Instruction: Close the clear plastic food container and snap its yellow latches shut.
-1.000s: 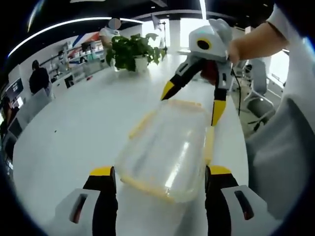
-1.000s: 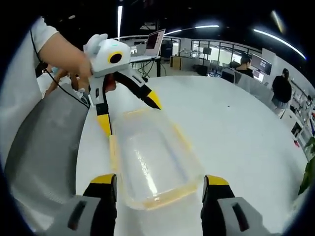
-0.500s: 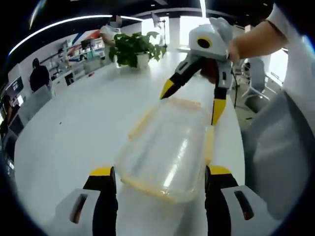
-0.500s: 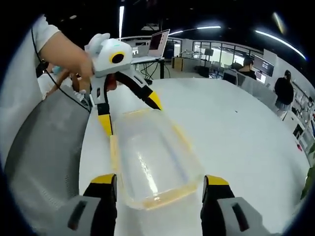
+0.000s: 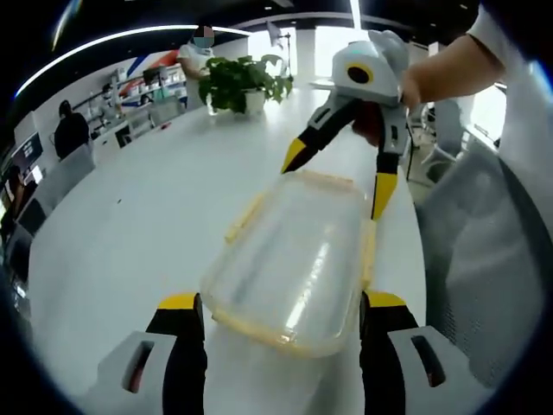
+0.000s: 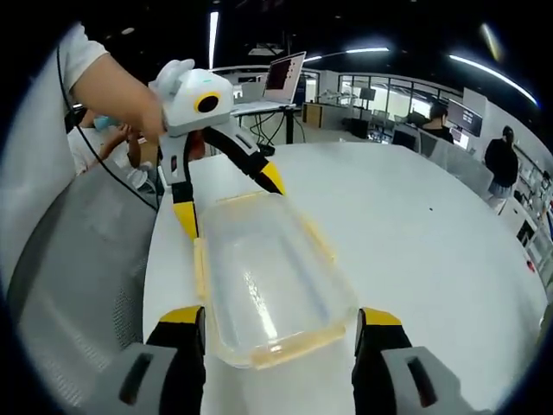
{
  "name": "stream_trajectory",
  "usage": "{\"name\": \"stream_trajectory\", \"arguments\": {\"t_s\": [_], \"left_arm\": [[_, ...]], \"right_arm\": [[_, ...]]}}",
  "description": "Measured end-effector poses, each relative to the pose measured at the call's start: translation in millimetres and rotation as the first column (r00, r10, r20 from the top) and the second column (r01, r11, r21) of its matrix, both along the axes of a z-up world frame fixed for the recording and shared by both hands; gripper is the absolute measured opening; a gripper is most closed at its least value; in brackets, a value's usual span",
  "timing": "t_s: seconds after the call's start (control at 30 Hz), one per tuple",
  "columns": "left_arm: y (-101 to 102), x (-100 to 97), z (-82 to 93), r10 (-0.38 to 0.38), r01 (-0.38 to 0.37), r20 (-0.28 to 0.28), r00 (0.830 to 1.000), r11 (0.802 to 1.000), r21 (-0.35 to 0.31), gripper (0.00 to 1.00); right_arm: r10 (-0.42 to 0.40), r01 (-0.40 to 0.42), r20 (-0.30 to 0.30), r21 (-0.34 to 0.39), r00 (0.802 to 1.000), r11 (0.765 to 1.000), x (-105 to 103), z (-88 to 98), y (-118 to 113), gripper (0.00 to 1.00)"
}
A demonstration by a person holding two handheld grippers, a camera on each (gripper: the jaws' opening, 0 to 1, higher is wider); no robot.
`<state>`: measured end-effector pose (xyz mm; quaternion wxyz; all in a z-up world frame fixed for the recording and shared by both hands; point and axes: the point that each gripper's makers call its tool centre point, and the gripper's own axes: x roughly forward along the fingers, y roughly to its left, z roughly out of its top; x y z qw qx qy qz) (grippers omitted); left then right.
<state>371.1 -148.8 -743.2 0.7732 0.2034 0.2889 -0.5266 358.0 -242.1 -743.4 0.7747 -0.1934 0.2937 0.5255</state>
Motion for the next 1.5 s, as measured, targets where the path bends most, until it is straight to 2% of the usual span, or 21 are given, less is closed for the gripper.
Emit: {"name": "stream_trajectory", "arguments": {"t_s": [0.13,0.4,1.07,1.3,1.5], "left_arm": [[10.9,3.6,-0.3,-0.001,0.001,0.000,1.000,1.000,0.003,0.71],[25.8,24.8,0.0,0.007,-0.007,0.002,1.000,1.000,-0.005,0.71],[30.1,85.3,0.6,0.008,-0.008,0.006,1.000,1.000,-0.007,0.71],[32.6,93.9,0.4,0.023,-0.023,0.007,1.000,1.000,-0.009,0.71],[33.7,92.4,1.3,0.025,-0.025,0.005,1.000,1.000,-0.015,0.71]], "right_arm": [[0.000,0.000,0.001,-0.001,1.000,1.000,4.7,-0.2,12.0,0.68],[0.011,-0.011,-0.001,0.003,1.000,1.000,25.4,-2.6,27.2,0.69],[0.009,-0.009,0.004,-0.003,1.000,1.000,86.9,-1.9,32.2,0.69],[0.019,-0.019,0.002,-0.007,1.000,1.000,97.6,-2.2,33.3,0.69],[0.021,-0.021,0.006,-0.004,1.000,1.000,96.0,-2.3,34.3,0.70]]}}
